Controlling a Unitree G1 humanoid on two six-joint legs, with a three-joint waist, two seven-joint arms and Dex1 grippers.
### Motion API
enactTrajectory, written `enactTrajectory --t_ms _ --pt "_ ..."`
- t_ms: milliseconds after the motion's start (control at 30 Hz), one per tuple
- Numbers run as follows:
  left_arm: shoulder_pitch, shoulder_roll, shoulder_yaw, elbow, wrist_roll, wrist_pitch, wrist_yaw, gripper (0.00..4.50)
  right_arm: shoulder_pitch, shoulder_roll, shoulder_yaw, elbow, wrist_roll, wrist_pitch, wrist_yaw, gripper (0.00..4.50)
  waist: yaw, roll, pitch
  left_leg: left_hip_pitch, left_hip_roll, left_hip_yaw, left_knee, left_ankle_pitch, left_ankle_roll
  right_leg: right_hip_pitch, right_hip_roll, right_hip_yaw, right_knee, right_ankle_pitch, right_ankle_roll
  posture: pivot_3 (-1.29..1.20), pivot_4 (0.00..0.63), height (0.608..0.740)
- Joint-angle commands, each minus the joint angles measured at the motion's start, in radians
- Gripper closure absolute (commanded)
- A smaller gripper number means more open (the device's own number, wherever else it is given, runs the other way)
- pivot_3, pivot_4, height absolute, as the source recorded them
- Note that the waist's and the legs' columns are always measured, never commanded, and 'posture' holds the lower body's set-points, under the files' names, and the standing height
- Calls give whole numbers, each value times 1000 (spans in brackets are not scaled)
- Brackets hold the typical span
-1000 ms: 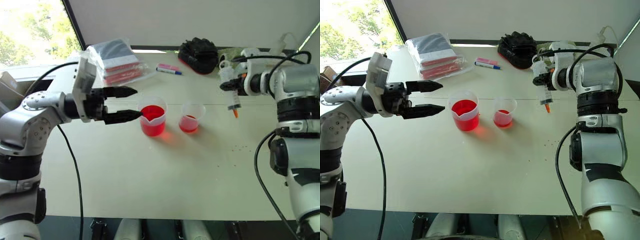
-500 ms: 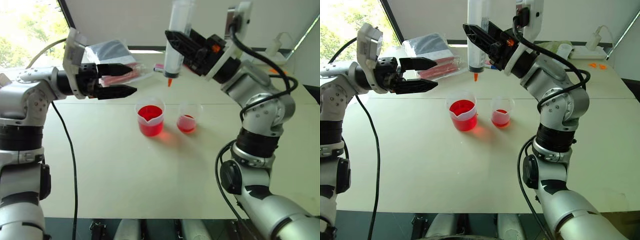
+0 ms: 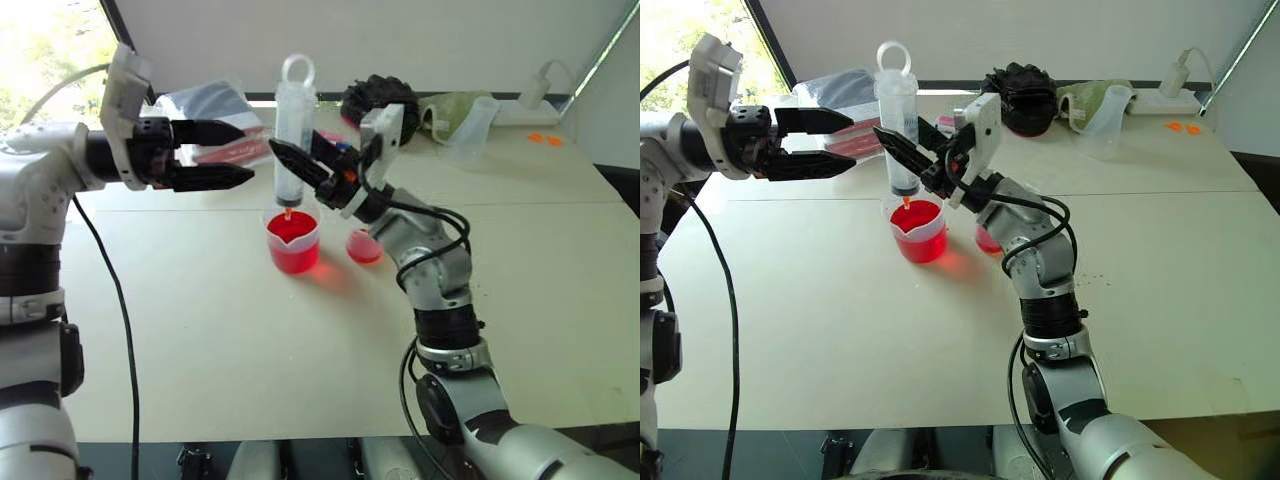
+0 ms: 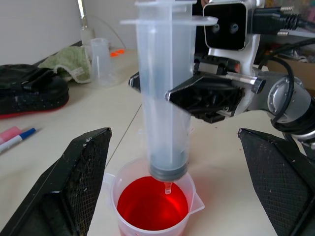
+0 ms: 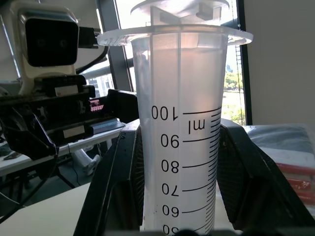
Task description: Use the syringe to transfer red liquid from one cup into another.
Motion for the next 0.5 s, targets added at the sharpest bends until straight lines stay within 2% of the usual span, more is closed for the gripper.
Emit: enactTrajectory --t_ms 33,500 --pt "-35 22 45 -36 -20 10 5 174 6 4 36 39 -48 -110 14 3100 1 0 0 0 0 0 0 0 0 0 0 0 0 0 0 0 150 711" --pt "-45 16 43 -50 -24 29 11 174 54 4 84 167 -145 -294 8 3100 1 0 0 0 0 0 0 0 0 0 0 0 0 0 0 0 150 711"
